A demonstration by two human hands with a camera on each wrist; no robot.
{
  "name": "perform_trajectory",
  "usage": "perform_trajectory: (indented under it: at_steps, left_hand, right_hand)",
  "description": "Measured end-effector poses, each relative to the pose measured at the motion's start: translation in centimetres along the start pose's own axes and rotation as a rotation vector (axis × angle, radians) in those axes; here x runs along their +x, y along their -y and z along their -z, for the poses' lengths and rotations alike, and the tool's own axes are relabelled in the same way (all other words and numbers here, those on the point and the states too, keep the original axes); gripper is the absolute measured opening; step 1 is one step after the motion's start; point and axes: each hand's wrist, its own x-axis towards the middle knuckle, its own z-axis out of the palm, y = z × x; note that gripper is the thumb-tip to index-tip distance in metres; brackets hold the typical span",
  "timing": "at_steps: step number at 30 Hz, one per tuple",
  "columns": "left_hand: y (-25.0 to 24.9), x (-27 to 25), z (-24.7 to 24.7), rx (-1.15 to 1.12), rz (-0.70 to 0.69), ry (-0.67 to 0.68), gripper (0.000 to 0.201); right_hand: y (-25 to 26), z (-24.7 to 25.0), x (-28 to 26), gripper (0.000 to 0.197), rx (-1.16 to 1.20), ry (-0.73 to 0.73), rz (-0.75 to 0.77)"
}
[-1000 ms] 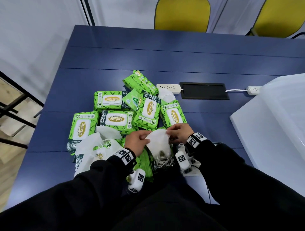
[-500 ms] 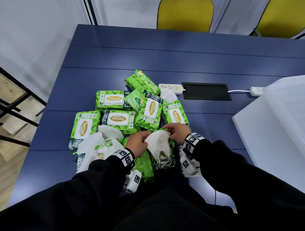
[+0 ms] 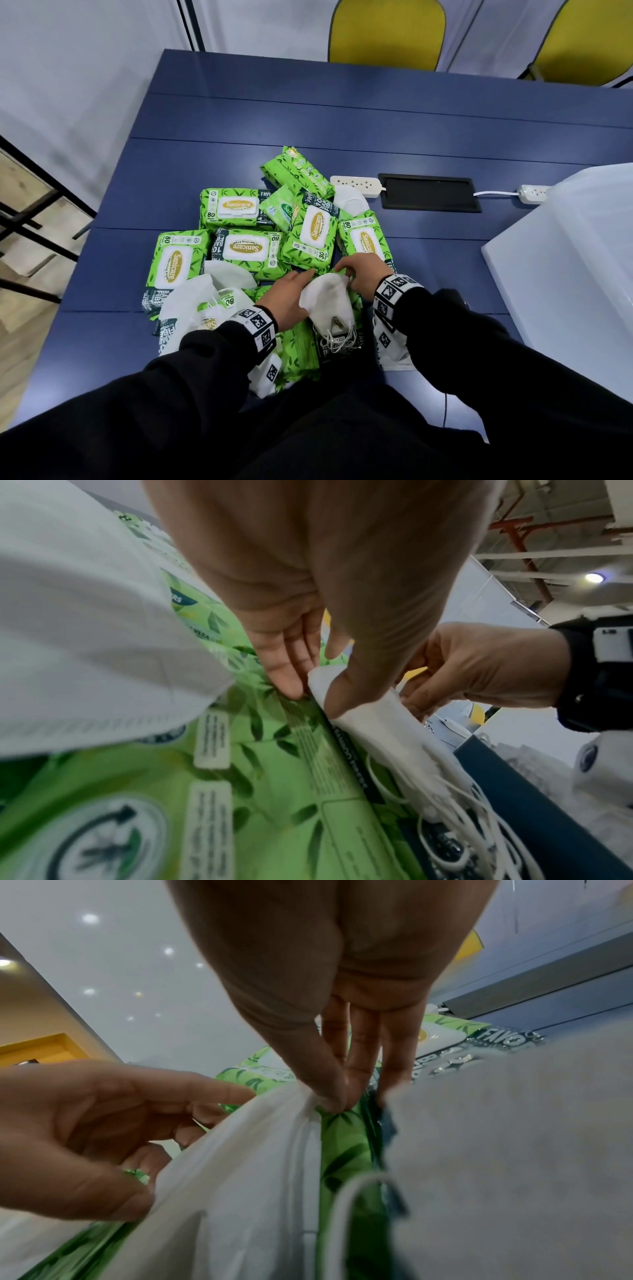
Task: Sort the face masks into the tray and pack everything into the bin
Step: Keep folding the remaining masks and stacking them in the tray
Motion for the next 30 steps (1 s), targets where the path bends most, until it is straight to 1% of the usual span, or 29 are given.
perform_trajectory:
  at_steps: [3,5,10,15,20,23,24,26,28,29,30]
  left_hand:
    - [-0.2,-0.2,0.4,0.038,0.001,0.047,0.095]
    - [-0.5,-0.3,0.4,0.068,-0.002,0.061,0.094]
    - [-0.6,0.3,0.1,0.129,-0.026,0.034,0.087]
    - [-0.2,0.5,-0.1,0.134,-0.04,0.015,0.082]
    - [0.3,0.8,-0.5,0.108,-0.044,0.003,0.081]
    - [0.5,0.7,0.1,0.103,-0.021,0.008,0.083]
    - [0.5,0.4,0.7,0.09,-0.018,-0.007,0.082]
    - [1.0,-0.3,2.5,0.057,-0.02,-0.116,0.072]
    - [2.2,-1.0,5.1,0.036,0.017,-0.274,0.05]
    - [3.2,-1.3,6.5,0.053,0.059,-0.348,0.038]
    - [4.3,-1.5,7.9,0.087,0.11,-0.404,0.031]
  right_hand:
    - [-0.2,0.0,0.1,0.043,-0.019,0.016,-0.001]
    - [-0.3,-0.1,0.1,0.043,-0.034,0.02,0.004]
    - [-0.2,-0.2,0.0,0.028,0.004,-0.004,0.008]
    - [-0.1,-0.2,-0.4,0.023,0.064,-0.038,-0.02]
    - [0.1,0.1,-0.9,0.032,0.061,-0.014,-0.049]
    - [0.2,0.0,-1.0,0.032,0.093,-0.021,-0.095]
    - [0.2,-0.1,-1.0,0.033,0.115,-0.036,-0.118]
    - [0.3,-0.3,-0.9,0.027,0.165,-0.084,-0.162]
    - [0.4,-0.4,-0.7,0.019,0.203,-0.137,-0.182]
    - [0.5,-0.5,-0.6,0.017,0.225,-0.163,-0.184]
    - [0.7,-0.5,-0.5,0.016,0.255,-0.194,-0.183]
